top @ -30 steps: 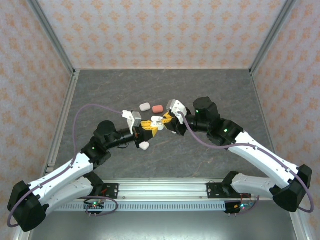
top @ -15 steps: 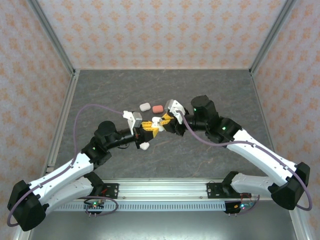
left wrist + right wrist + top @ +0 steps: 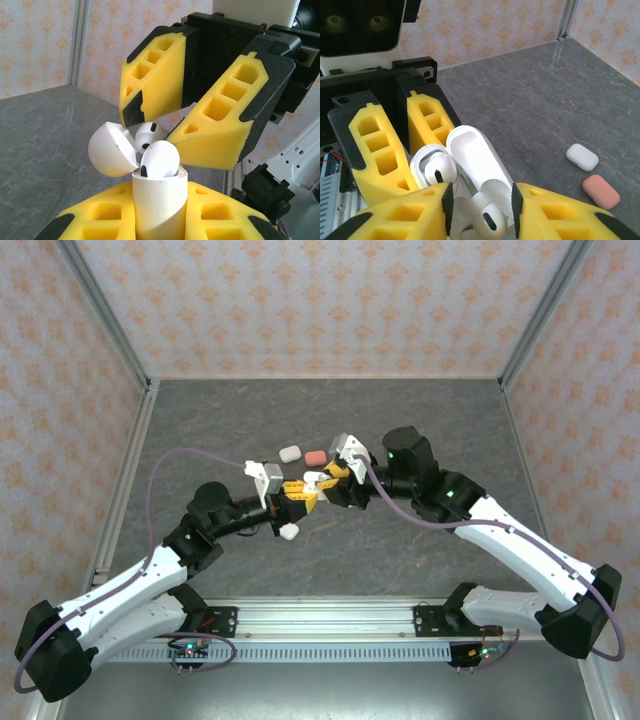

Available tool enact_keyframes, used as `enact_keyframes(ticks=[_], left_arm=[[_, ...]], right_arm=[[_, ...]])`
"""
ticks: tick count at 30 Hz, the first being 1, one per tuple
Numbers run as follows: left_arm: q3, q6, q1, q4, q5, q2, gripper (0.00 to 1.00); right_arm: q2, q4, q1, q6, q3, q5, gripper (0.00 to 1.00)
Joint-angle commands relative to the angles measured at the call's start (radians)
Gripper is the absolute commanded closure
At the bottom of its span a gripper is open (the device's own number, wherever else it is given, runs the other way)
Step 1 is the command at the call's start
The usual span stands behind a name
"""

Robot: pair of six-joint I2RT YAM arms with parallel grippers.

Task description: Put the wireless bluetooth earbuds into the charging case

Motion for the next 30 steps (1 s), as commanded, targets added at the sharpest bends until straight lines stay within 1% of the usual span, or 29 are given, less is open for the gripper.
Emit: enact_keyframes(ticks=[1,6,13,17,19,23,25,28,30], left_arm=[[0.025,-0.005,-0.014,0.077,0.008,0.003,1.0],[0.024,-0.004,-0.016,0.081,0.009,0.002,1.0],[0.019,-0.007,-0.017,0.089,0.008,0.002,1.0],[0.016,-0.007,-0.018,0.095,0.004,-0.001,1.0],[0.013,-0.008,-0.019,0.098,-0.004,-0.004,1.0],[0.008,-0.008,-0.02,0.116,-0.011,-0.006,1.0],[0.011,-0.008,-0.022,0.117,-0.011,-0.006,1.0],[0.019,-0.002,-0.023,0.105,-0.007,-0.003,1.0],[0.024,0.001,-0.024,0.099,-0.006,-0.003,1.0]], right_arm=[[0.003,-0.012,0.007,0.018,0.045,-0.001,0.59],[-0.001,-0.011,0.007,0.031,0.068,0.01,0.55],[-0.014,-0.007,0.006,0.049,0.094,0.028,0.46],[-0.033,-0.007,0.003,0.076,0.109,0.076,0.4],[-0.05,-0.001,-0.005,0.109,0.11,0.099,0.34],[-0.081,0.013,-0.039,0.198,0.079,0.133,0.09],[-0.093,0.027,-0.064,0.242,0.046,0.127,0.01],[-0.102,0.054,-0.102,0.317,0.004,0.047,0.01],[-0.099,0.074,-0.114,0.355,-0.02,-0.028,0.01]])
